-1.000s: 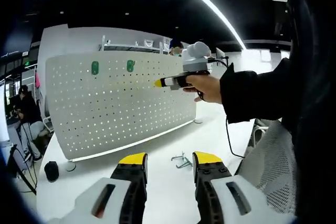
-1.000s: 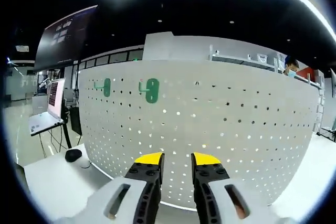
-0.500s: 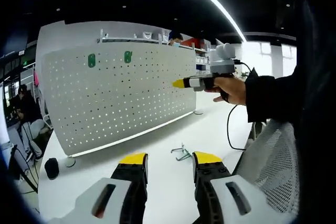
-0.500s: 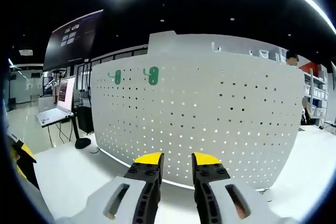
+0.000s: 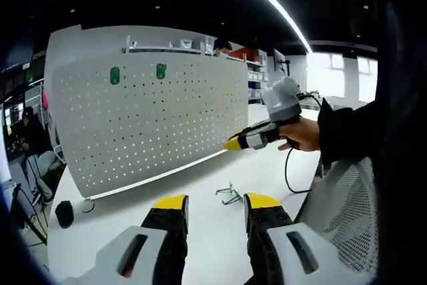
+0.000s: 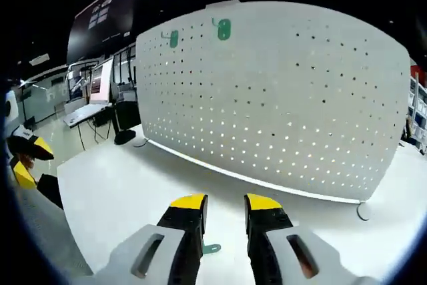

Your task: Insert the hook assembly into the mounting plate slot until the hook locks in place.

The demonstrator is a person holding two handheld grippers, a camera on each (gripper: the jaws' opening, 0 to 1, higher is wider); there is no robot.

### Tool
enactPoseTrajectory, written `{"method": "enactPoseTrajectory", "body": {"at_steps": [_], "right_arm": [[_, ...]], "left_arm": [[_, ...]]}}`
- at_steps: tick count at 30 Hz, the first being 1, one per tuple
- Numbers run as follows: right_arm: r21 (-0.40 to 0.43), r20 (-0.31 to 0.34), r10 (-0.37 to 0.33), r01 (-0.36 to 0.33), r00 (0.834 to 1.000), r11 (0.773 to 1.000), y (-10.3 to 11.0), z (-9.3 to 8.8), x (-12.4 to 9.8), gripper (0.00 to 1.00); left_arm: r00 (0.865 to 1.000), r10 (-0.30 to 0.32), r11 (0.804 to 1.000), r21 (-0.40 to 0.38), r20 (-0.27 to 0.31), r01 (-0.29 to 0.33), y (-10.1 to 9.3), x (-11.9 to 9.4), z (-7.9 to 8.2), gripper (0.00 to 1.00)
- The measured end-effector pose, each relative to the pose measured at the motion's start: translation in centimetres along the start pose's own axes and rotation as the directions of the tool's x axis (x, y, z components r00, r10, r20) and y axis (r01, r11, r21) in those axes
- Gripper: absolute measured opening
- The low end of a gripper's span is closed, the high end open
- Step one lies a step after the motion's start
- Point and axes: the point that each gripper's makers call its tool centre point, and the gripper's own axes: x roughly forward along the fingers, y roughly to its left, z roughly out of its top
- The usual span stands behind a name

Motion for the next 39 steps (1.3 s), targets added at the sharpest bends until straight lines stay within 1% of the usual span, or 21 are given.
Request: {"method": "enactPoseTrajectory", "body": {"at_steps": [3,4,5,7,9,11,12,14,15,17,21,25,28,31,35,39], "right_arm": [[-0.021,-0.053,0.02,-0.021,0.998,1.0,0.6,-1.3,0.5,0.22],[-0.009,-0.083,0.033,-0.034,0.996,0.999,0.9,-1.9,0.6,0.22],[-0.009,-0.085,0.035,-0.036,0.996,0.999,0.9,-2.1,0.7,0.22],[0.005,-0.138,0.056,-0.056,0.989,0.998,1.4,-3.2,0.8,0.21],[0.02,-0.196,0.08,-0.078,0.977,0.997,1.9,-4.5,0.8,0.19],[0.021,-0.219,0.087,-0.085,0.972,0.996,2.1,-5.1,0.9,0.18],[0.032,-0.244,0.097,-0.092,0.965,0.995,2.3,-5.6,0.8,0.17],[0.04,-0.258,0.105,-0.098,0.96,0.994,2.5,-6.1,0.9,0.17],[0.046,-0.289,0.119,-0.11,0.95,0.993,2.8,-6.7,0.9,0.17],[0.034,-0.321,0.126,-0.122,0.939,0.992,3.2,-7.5,0.9,0.17],[0.053,-0.354,0.148,-0.139,0.923,0.989,3.8,-8.4,1.0,0.17],[0.052,-0.401,0.141,-0.132,0.905,0.99,3.8,-9.6,1.1,0.15],[0.061,-0.407,0.151,-0.138,0.901,0.989,4.0,-9.8,1.3,0.15],[0.081,-0.402,0.182,-0.163,0.897,0.983,4.7,-9.8,1.5,0.15],[0.08,-0.391,0.216,-0.2,0.895,0.976,5.6,-9.5,1.7,0.15],[0.072,-0.386,0.229,-0.219,0.893,0.973,6.2,-9.4,1.7,0.14]], "left_arm": [[1.0,0.009,1.0,-0.009,0.014,-0.009,0.3,-0.2,0.2,0.34],[1.0,0.01,1.0,-0.01,0.018,-0.01,0.3,-0.2,0.3,0.34],[1.0,0.01,1.0,-0.011,0.02,-0.01,0.3,-0.2,0.3,0.34],[1.0,0.007,1.0,-0.011,0.022,-0.007,0.3,-0.2,0.4,0.34],[1.0,0.001,1.0,-0.011,0.023,-0.001,0.2,-0.1,0.4,0.34],[1.0,-0.003,1.0,-0.009,0.023,0.004,0.1,-0.1,0.4,0.34],[1.0,-0.005,1.0,-0.008,0.023,0.005,0.1,-0.1,0.4,0.34],[1.0,-0.007,1.0,-0.008,0.025,0.007,0.0,-0.1,0.5,0.34],[1.0,-0.008,1.0,-0.008,0.026,0.008,0.0,-0.2,0.5,0.34],[1.0,-0.011,1.0,-0.007,0.025,0.011,0.0,-0.2,0.4,0.33],[1.0,-0.014,1.0,-0.006,0.027,0.014,-0.1,-0.2,0.5,0.32],[0.999,-0.015,1.0,-0.007,0.031,0.015,-0.1,-0.2,0.5,0.32],[0.999,-0.013,1.0,-0.006,0.035,0.013,-0.1,-0.2,0.6,0.32],[0.999,-0.01,1.0,-0.008,0.037,0.011,0.0,-0.3,0.7,0.32],[0.999,-0.008,1.0,-0.008,0.038,0.008,0.1,-0.3,0.7,0.31],[0.999,-0.007,1.0,-0.009,0.037,0.007,0.1,-0.3,0.6,0.31]]}}
